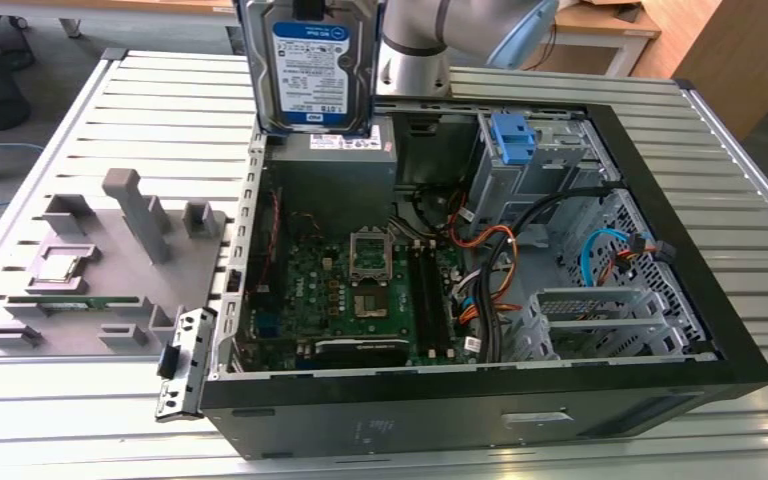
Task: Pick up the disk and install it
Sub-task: 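Pick up the disk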
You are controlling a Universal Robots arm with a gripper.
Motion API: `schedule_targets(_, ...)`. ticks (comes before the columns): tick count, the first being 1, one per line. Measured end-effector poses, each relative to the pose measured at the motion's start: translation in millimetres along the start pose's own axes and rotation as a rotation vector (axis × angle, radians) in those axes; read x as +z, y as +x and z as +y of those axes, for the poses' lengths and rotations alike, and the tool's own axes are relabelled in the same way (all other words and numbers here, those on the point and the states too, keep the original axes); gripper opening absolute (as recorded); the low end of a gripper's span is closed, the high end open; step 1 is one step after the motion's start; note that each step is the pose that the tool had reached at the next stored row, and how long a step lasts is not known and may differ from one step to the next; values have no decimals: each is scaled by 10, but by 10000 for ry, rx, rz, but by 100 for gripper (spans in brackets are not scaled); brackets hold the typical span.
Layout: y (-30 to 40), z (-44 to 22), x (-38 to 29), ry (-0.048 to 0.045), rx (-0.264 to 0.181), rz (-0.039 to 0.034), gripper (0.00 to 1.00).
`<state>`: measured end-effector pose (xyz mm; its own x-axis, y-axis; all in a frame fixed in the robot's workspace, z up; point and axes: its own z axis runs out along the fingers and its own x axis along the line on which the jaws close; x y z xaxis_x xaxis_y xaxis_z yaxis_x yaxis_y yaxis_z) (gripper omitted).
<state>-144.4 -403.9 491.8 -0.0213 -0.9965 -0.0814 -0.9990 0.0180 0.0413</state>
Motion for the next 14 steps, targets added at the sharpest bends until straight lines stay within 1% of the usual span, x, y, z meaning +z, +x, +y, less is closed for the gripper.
schedule_targets(6, 93, -10, -8, 1, 1, 34, 35)
schedule_targets(8, 113, -21, -10, 0, 2, 43, 35)
schedule_targets(11, 122, -70, -11, 1, 2, 46, 35)
schedule_targets(14, 124, -151, -13, 1, 2, 46, 35)
